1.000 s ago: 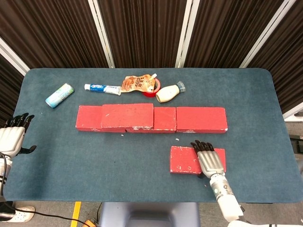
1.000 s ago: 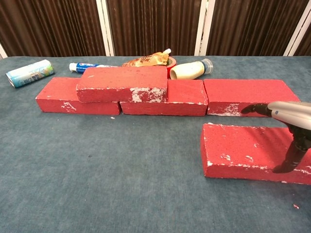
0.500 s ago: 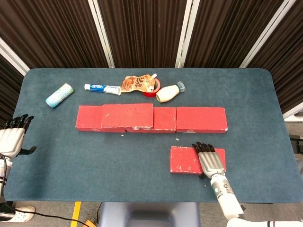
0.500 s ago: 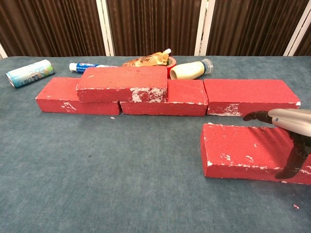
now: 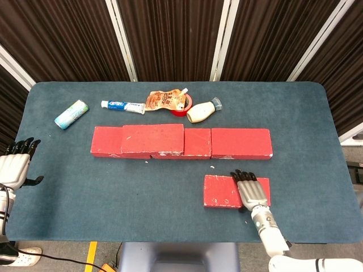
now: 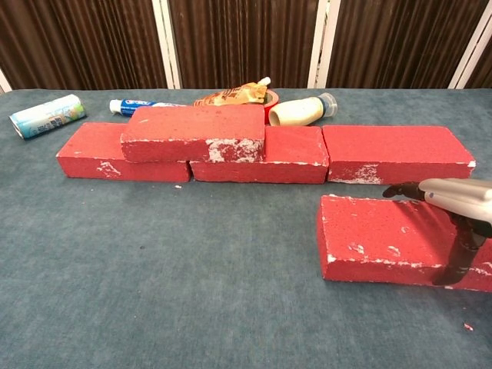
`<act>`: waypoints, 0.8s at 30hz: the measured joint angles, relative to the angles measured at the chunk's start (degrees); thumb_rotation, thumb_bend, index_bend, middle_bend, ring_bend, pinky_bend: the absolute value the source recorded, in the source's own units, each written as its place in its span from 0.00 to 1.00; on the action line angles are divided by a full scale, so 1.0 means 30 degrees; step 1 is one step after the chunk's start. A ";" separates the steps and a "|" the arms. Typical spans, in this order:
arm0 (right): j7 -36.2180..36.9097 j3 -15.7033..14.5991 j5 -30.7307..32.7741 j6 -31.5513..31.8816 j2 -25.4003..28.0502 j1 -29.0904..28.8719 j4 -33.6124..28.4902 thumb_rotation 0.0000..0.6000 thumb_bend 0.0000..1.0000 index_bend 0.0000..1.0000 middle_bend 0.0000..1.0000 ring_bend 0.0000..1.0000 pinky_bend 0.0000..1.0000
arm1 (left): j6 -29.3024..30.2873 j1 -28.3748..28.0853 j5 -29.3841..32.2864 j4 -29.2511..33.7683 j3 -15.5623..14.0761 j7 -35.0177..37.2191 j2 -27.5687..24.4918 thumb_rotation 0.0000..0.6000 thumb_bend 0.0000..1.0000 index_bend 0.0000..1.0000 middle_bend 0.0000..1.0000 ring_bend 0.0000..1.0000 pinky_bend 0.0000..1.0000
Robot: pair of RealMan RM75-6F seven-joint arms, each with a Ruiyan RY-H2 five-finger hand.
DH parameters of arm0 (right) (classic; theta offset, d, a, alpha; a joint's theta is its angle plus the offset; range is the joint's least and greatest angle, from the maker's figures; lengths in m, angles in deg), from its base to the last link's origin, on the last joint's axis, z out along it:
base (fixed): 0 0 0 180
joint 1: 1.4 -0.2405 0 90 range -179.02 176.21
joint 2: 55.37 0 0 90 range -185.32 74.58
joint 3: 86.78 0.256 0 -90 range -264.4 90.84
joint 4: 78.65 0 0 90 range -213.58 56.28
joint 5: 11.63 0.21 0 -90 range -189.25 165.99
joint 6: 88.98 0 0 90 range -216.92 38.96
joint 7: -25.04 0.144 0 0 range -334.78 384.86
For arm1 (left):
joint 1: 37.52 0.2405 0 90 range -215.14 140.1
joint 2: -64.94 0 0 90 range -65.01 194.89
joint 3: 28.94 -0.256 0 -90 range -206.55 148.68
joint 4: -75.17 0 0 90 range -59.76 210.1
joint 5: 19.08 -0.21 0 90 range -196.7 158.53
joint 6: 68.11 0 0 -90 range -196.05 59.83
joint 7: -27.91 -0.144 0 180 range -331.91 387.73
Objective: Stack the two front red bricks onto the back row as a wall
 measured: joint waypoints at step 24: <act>0.1032 0.0002 -0.1241 0.0566 -0.0430 -0.0425 0.0377 1.00 0.15 0.18 0.33 0.29 0.00 | -0.0188 0.0136 0.0178 -0.0560 0.0003 0.0332 0.0263 1.00 0.22 0.00 0.00 0.00 0.02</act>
